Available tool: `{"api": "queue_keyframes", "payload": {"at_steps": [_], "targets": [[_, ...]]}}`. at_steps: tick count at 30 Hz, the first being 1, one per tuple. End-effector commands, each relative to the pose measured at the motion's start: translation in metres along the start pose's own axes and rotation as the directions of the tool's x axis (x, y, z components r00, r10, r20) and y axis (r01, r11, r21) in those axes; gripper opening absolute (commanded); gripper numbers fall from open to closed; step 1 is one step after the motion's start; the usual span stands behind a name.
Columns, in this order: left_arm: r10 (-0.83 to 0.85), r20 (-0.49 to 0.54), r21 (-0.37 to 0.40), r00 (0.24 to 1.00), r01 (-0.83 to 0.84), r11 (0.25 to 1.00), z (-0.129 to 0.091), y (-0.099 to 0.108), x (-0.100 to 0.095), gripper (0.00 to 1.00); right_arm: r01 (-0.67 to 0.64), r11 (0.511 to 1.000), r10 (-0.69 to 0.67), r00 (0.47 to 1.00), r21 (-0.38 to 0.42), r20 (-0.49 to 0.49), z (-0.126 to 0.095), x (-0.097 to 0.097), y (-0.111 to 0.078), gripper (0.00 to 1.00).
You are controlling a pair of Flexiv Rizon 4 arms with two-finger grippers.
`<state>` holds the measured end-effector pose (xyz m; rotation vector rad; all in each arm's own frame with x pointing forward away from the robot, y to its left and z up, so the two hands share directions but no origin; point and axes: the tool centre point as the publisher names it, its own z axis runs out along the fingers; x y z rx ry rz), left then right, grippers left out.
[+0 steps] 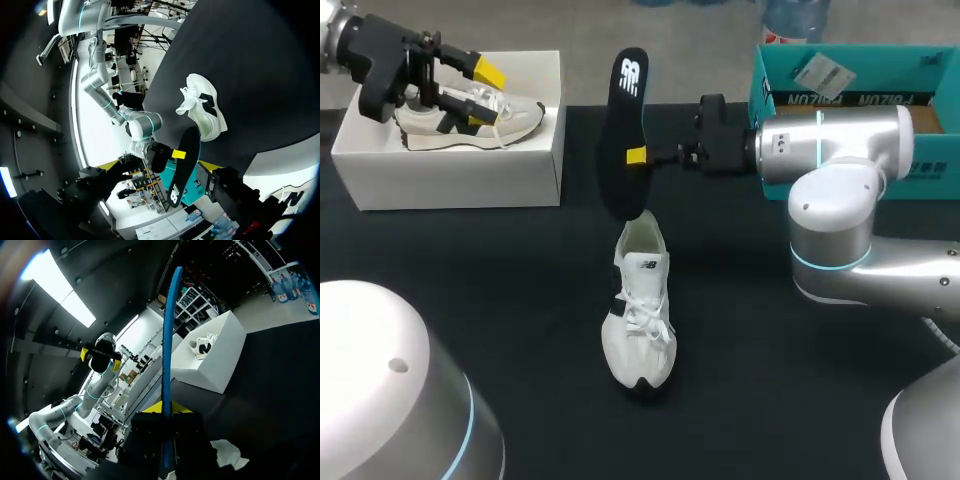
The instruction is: Take the shoe out of the shoebox, open the shoe tongue, remove and reinsert the insole, then place the shoe into the shoebox
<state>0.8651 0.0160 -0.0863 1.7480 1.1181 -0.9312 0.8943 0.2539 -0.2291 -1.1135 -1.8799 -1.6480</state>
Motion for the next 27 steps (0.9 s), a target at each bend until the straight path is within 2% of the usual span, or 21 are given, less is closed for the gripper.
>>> {"api": "queue_keyframes", "payload": {"at_steps": [1,4,8,12,27], "targets": [[0.001,-0.004,0.002,1.000,-0.001,1.000,0.000,0.000,0.000,1.00,0.016,1.000,-0.016,1.000,0.010,-0.022,0.012,-0.013,-0.002,0.00],[0.001,-0.004,0.002,1.000,-0.001,1.000,0.000,0.000,0.000,1.00,0.041,0.999,-0.041,0.998,0.000,-0.037,0.023,-0.025,-0.005,0.00],[0.001,-0.004,0.002,1.000,-0.001,1.000,0.000,0.000,0.000,1.00,0.055,0.997,-0.054,0.998,0.047,-0.015,0.033,-0.034,-0.007,0.00],[0.001,-0.004,0.002,1.000,-0.001,1.000,0.000,0.000,0.000,1.00,0.042,0.998,-0.041,0.999,0.052,-0.022,0.038,-0.041,-0.015,0.00],[0.001,-0.004,0.002,1.000,-0.001,1.000,0.000,0.000,0.000,1.00,-0.017,1.000,0.017,1.000,0.004,-0.011,0.036,-0.042,-0.058,0.00]]}}
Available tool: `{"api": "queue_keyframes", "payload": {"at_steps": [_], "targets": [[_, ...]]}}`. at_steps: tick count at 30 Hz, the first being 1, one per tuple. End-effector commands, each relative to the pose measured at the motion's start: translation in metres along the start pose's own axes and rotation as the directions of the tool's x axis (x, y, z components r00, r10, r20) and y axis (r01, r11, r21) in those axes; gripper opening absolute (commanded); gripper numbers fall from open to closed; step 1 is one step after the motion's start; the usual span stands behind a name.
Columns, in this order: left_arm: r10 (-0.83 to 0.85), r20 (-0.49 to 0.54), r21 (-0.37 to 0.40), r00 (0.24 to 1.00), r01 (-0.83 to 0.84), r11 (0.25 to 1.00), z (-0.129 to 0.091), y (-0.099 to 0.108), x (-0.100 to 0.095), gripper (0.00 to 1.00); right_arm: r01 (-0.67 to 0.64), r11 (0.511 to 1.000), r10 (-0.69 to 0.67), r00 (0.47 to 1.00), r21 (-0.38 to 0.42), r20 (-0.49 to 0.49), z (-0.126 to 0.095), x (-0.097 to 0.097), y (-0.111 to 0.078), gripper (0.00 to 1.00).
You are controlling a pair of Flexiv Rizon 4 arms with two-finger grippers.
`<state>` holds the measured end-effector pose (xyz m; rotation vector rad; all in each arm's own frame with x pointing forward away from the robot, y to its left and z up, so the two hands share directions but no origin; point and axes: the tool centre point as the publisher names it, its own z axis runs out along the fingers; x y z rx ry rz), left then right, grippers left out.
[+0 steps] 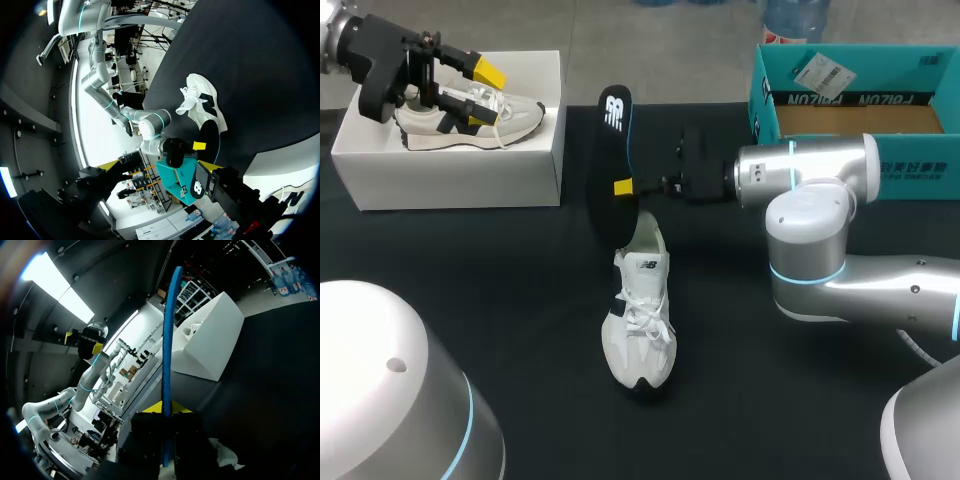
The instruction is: Take the shoe out of the shoebox, open the shoe tongue, remove and reinsert the insole, then place the shoe into the shoebox
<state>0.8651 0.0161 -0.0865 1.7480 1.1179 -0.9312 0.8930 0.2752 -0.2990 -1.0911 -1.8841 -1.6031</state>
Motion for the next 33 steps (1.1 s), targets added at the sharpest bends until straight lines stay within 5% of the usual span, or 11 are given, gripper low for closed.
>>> {"api": "queue_keyframes", "payload": {"at_steps": [1,9,22,33], "targets": [[0.000,-0.004,0.002,1.000,0.000,1.000,0.000,0.000,-0.001,1.00,-0.008,0.999,0.008,1.000,-0.036,0.003,0.001,0.002,-0.014,0.00],[0.000,-0.004,0.002,1.000,0.000,1.000,0.000,0.000,-0.001,1.00,-0.021,0.999,0.021,1.000,-0.045,0.006,0.001,0.000,-0.021,0.00],[0.000,-0.004,0.002,1.000,0.000,1.000,0.000,0.000,-0.001,1.00,0.043,0.999,-0.042,0.998,-0.029,0.045,-0.014,0.017,0.007,0.00],[0.000,-0.004,0.002,1.000,0.000,1.000,0.000,0.000,-0.001,1.00,0.023,1.000,-0.022,0.999,-0.021,0.044,-0.012,0.022,-0.006,0.00]]}}
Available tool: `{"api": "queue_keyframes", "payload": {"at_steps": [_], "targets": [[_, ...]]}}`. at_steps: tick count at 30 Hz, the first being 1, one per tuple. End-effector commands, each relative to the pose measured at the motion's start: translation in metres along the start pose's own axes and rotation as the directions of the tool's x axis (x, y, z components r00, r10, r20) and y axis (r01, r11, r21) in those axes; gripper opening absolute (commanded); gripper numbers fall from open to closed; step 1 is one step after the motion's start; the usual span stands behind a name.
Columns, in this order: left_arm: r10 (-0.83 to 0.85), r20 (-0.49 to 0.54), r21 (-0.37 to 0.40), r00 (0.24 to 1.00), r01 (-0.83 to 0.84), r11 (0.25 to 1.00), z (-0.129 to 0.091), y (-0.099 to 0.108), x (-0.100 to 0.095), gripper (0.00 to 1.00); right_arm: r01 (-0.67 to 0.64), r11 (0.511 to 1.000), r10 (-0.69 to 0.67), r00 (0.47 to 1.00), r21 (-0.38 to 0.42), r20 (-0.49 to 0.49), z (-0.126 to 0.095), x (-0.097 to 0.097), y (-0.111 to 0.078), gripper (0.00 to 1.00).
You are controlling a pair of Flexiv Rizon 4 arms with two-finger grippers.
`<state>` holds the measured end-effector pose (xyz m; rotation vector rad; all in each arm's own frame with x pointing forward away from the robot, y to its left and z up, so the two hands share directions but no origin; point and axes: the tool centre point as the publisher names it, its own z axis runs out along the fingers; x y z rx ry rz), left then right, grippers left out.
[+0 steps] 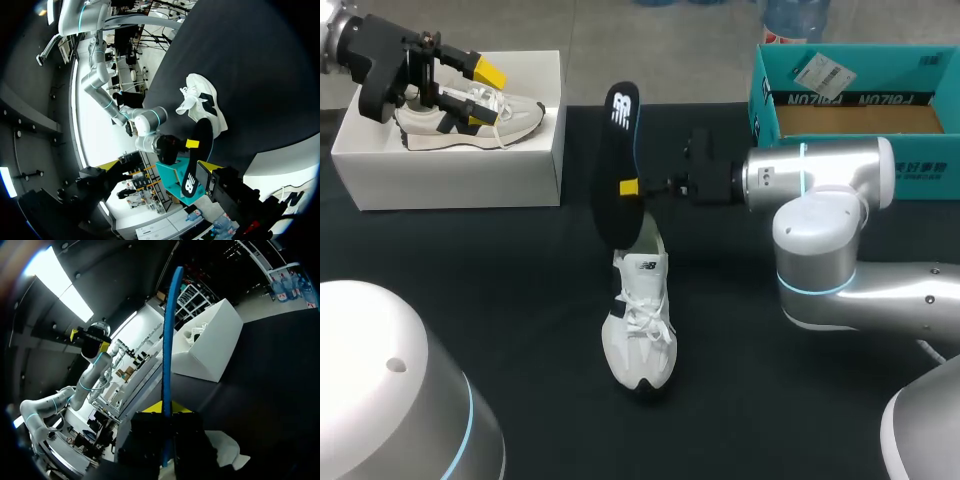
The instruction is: Take the shoe out of the shoebox, open the shoe tongue, remove and reinsert the insole, then place the shoe into the shoebox
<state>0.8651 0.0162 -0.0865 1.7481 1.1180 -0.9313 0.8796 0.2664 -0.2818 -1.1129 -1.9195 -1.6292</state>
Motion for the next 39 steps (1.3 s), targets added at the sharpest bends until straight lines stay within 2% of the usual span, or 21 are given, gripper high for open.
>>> {"api": "queue_keyframes", "payload": {"at_steps": [1,7,25,29,37,39], "targets": [[0.001,-0.004,0.002,1.000,-0.001,1.000,0.000,0.000,-0.001,1.00,-0.008,1.000,0.008,1.000,-0.004,0.008,0.002,0.005,-0.007,0.00],[0.001,-0.004,0.002,1.000,-0.001,1.000,0.000,0.000,-0.001,1.00,-0.027,0.999,0.028,1.000,-0.017,0.012,0.003,0.003,-0.019,0.00],[0.001,-0.004,0.002,1.000,-0.001,1.000,0.000,0.000,-0.001,1.00,-0.058,0.998,0.058,0.998,-0.005,0.033,0.001,-0.001,-0.028,0.00],[0.001,-0.004,0.002,1.000,-0.001,1.000,0.000,0.000,-0.001,1.00,-0.039,0.999,0.039,0.999,-0.007,0.035,-0.002,0.001,-0.022,0.00],[0.001,-0.004,0.002,1.000,-0.001,1.000,0.000,0.000,-0.001,1.00,0.024,1.000,-0.024,0.996,0.004,0.088,-0.018,0.008,0.003,0.00],[0.001,-0.004,0.002,1.000,-0.001,1.000,0.000,0.000,-0.001,1.00,0.048,0.999,-0.047,0.994,-0.013,0.095,-0.022,0.014,0.011,0.00]]}}
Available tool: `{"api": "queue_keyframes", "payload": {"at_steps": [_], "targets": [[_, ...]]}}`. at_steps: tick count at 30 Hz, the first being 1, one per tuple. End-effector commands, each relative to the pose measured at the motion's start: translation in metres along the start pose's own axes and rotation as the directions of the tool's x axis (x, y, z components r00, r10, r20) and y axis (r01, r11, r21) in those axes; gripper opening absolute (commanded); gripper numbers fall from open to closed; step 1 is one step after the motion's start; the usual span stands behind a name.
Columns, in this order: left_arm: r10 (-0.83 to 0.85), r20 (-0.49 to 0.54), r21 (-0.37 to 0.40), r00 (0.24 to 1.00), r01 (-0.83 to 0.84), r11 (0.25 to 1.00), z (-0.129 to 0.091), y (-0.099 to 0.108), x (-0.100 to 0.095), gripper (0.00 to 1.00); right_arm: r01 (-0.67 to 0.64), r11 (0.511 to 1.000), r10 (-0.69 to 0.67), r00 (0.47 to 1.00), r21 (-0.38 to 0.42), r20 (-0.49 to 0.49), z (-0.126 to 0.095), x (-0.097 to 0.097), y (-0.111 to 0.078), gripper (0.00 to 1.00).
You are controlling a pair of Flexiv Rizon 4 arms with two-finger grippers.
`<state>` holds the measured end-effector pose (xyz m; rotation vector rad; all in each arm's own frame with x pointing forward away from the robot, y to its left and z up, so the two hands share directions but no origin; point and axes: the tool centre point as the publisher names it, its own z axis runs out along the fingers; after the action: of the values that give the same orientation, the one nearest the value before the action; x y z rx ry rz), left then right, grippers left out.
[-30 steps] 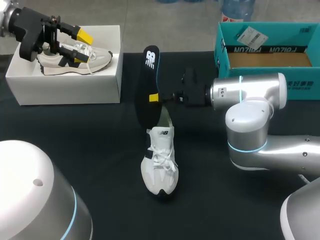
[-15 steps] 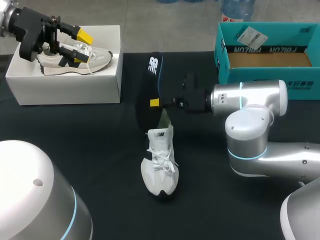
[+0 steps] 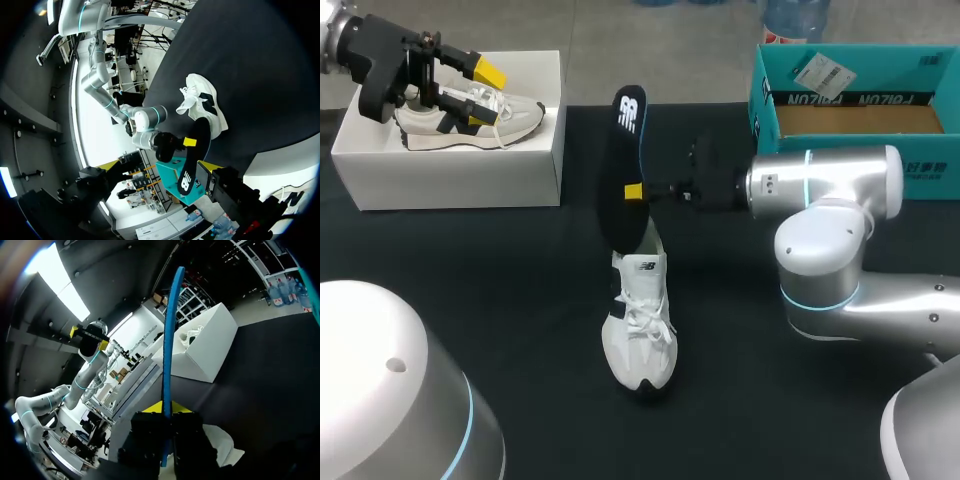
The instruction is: Take the shoe out of the shoebox, open the shoe tongue, remove and reinsert the insole, then place the shoe into the shoebox
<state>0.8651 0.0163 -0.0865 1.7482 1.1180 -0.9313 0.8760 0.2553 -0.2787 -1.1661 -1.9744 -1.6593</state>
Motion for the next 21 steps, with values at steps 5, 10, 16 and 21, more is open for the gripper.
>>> {"api": "queue_keyframes", "payload": {"at_steps": [5,10,16,21], "targets": [[0.001,-0.004,0.002,1.000,0.000,1.000,0.000,0.000,-0.001,1.00,0.111,0.993,-0.108,0.993,0.051,-0.057,0.014,0.030,0.046,0.00],[0.001,-0.004,0.002,1.000,0.000,1.000,0.000,0.000,-0.001,1.00,0.127,0.989,-0.116,0.982,0.072,-0.149,0.035,0.023,0.056,0.00],[0.001,-0.004,0.002,1.000,0.000,1.000,0.000,0.000,-0.001,1.00,0.112,0.990,-0.098,0.983,0.088,-0.158,0.039,0.011,0.052,0.00],[0.001,-0.004,0.002,1.000,0.000,1.000,0.000,0.000,-0.001,1.00,0.093,0.991,-0.079,0.987,0.096,-0.143,0.036,0.007,0.044,0.00]]}}
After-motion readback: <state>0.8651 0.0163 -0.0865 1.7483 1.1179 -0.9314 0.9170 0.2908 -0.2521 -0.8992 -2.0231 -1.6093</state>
